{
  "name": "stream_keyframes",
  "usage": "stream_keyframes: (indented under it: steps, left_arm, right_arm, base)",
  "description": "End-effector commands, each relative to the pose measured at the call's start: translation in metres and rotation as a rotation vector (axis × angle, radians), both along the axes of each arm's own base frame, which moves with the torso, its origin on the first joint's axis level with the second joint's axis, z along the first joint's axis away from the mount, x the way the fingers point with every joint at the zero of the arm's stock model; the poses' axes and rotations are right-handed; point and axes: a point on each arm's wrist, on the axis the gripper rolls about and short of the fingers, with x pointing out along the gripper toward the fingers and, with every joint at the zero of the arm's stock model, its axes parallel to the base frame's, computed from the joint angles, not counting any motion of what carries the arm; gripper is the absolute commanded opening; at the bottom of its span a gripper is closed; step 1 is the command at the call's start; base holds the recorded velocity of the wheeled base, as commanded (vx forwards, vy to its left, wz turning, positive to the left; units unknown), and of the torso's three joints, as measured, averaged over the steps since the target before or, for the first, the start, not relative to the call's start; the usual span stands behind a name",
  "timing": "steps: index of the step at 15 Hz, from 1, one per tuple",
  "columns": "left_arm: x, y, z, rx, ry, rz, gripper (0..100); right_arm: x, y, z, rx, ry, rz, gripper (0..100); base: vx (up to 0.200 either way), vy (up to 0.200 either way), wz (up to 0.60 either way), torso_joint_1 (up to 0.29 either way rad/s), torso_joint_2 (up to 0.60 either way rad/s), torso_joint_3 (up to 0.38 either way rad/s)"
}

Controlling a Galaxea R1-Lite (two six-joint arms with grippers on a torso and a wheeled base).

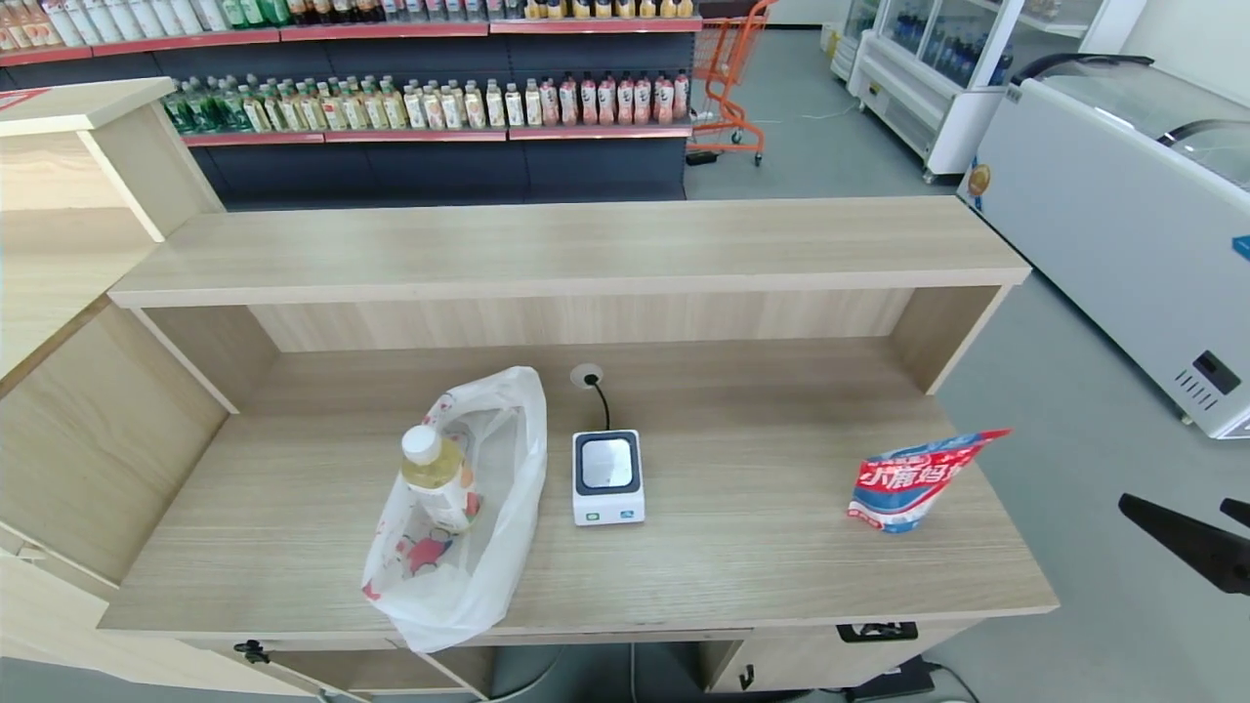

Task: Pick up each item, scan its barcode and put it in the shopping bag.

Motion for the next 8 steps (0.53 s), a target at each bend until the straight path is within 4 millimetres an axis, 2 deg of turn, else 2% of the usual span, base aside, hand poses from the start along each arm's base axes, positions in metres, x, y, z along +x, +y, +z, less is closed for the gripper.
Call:
stream_keyframes:
  steps: [1,6,8]
  left_arm:
    - [0.000,0.000,0.000,0.000,0.000,0.000,100]
    - [0.000,0.000,0.000,0.000,0.000,0.000,100]
    - [0.000,0.000,0.000,-0.008,0.000,0.000,100]
  right_arm:
    - [0.002,-0.001,0.000,0.004,0.008,-0.003,100]
    - [0.006,-0.002,-0.001,0.008,0.024,-0.003,100]
    - [0.013,-0.003,0.003,0.035,0.043,-0.008,100]
  base:
    - [0.000,-0.200,0.00,-0.002,0.00,-0.007]
    - [0.000,-0.200,0.00,0.003,0.00,0.003]
    - [0.000,-0.200,0.00,0.002,0.00,0.000]
